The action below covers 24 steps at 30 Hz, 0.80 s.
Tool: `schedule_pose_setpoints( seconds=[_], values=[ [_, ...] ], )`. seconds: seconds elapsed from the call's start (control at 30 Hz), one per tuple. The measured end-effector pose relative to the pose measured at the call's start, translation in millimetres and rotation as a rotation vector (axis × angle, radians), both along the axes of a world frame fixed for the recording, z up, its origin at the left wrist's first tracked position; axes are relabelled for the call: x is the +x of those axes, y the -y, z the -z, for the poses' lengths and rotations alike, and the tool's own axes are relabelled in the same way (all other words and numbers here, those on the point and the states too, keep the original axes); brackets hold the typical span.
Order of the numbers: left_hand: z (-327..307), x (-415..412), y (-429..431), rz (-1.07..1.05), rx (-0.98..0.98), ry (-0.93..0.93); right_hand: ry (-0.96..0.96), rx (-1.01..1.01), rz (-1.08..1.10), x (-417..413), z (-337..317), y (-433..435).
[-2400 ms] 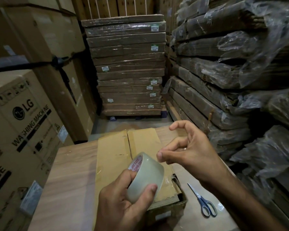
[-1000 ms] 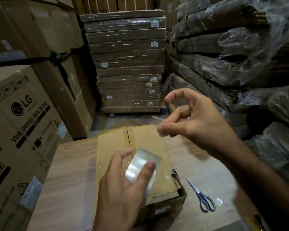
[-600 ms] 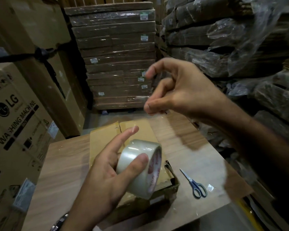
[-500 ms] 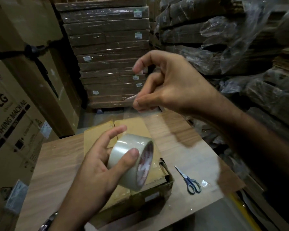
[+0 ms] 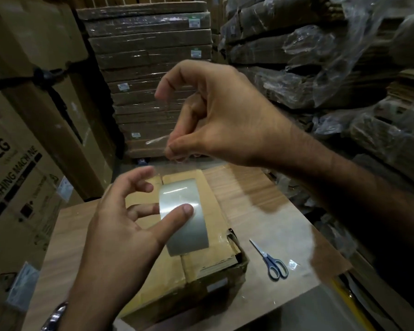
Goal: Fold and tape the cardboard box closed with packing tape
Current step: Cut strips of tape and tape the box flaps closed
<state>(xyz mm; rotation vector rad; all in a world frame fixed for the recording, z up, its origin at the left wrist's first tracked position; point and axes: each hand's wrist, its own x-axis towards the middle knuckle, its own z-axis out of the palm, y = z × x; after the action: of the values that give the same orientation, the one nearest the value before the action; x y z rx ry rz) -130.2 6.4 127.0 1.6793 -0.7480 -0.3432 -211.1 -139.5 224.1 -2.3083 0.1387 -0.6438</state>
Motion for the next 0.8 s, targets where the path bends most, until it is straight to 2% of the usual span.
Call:
schedule_pose_setpoints(
  seconds=[0.1, 0.43, 0.8],
  values=[
    [-2, 0, 1, -0.012, -0.028, 0.044, 0.008, -0.019, -0.001, 2, -2, 2],
    [-1, -6, 14, -0.019, -0.152, 0.006, -0.005, 0.020, -0.021, 6, -13, 10],
    [-12, 14, 23, -0.044, -0.145, 0.236, -0.041, 0.074, -0.037, 11, -33, 19]
  ],
)
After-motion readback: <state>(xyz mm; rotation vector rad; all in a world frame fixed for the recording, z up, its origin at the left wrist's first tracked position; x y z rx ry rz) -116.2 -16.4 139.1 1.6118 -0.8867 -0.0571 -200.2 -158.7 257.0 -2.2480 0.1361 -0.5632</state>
